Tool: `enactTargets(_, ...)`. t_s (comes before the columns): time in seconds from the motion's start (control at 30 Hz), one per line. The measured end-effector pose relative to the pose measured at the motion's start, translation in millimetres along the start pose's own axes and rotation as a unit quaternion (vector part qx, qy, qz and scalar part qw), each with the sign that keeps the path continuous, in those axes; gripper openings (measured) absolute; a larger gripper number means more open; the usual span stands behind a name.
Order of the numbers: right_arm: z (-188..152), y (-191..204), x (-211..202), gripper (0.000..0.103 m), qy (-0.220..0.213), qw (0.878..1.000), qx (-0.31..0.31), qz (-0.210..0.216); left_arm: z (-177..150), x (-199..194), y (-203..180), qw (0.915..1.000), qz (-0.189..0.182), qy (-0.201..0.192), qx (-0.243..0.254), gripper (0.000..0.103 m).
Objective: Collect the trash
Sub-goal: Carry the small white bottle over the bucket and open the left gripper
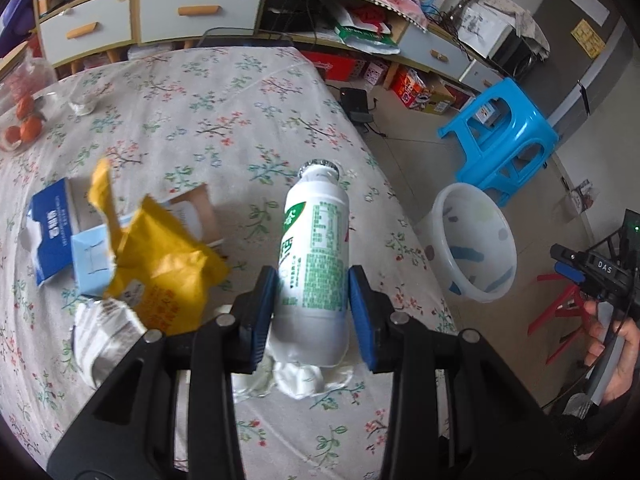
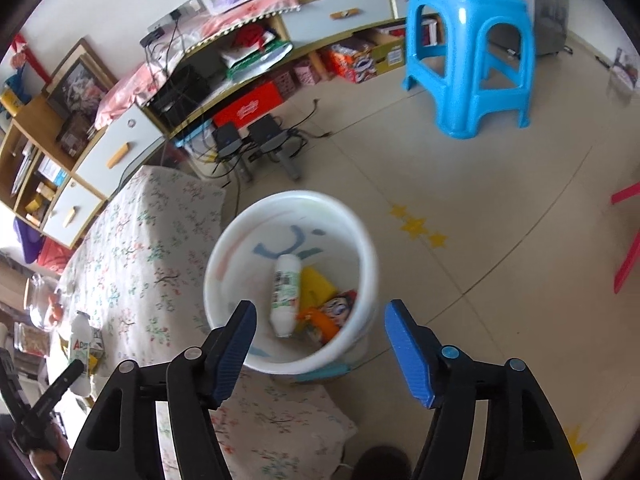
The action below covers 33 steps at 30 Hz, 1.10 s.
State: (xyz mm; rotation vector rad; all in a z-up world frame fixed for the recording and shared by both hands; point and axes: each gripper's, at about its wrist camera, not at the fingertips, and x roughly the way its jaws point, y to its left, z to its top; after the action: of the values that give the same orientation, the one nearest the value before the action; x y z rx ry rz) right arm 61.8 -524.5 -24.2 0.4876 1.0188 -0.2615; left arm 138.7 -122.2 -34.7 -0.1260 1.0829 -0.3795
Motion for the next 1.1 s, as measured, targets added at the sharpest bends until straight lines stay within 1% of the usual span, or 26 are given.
enactTargets(0.13, -3, -22, -11, 0.072, -0.010, 1.000, 0.014, -0.005, 1, 13, -25, 0.9997, -0.002, 0.013, 0.018, 0.039)
enactTargets(0.33, -9, -48, -13, 0.074, -0.006, 0.999, 0.030, -0.022, 7, 34, -71, 0.9984, -0.031, 0.029, 0.039, 0.039)
enactTargets(0.43, -11, -57, -16, 0.074, -0.005, 0.999, 0.040, -0.027, 11, 47, -98, 0.9966, -0.052, 0.036, 0.052, 0.039)
enactTargets(0.53, -11, -62, -20, 0.075, -0.008, 0.999, 0.046, -0.028, 17, 60, -121, 0.9944, -0.069, 0.049, 0.063, 0.039)
enactTargets(0.67, -10, -63, -19, 0.076, -0.007, 0.998, 0.050, -0.026, 24, 73, -151, 0.9918, -0.080, 0.056, 0.082, 0.039)
enactTargets(0.87, -8, -59, -18, 0.076, -0.005, 0.999, 0.048, -0.025, 30, 86, -177, 0.9897, -0.078, 0.049, 0.110, 0.039)
enactTargets(0.9, -8, -59, -19, 0.076, -0.006, 0.999, 0.048, -0.024, 30, 88, -178, 0.9890, -0.083, 0.045, 0.114, 0.039)
enactTargets(0.93, -8, -59, -19, 0.076, -0.007, 0.999, 0.048, -0.024, 30, 88, -180, 0.9874, -0.096, 0.042, 0.119, 0.039)
enactTargets(0.97, -9, -58, -20, 0.076, -0.007, 0.999, 0.048, -0.024, 30, 90, -180, 0.9858, -0.103, 0.040, 0.127, 0.041)
enactTargets(1.0, -9, -58, -19, 0.076, -0.007, 0.999, 0.048, -0.024, 29, 91, -181, 0.9862, -0.093, 0.036, 0.132, 0.054)
enactTargets(1.03, -9, -58, -19, 0.076, -0.006, 0.999, 0.047, -0.024, 29, 90, -180, 0.9876, -0.081, 0.031, 0.131, 0.074)
enactTargets(1.07, -9, -57, -18, 0.076, -0.006, 0.999, 0.047, -0.024, 29, 87, -179, 0.9885, -0.074, 0.023, 0.130, 0.080)
enactTargets(1.1, -8, -56, -18, 0.076, -0.006, 0.999, 0.046, -0.024, 27, 84, -177, 0.9886, -0.074, 0.018, 0.130, 0.081)
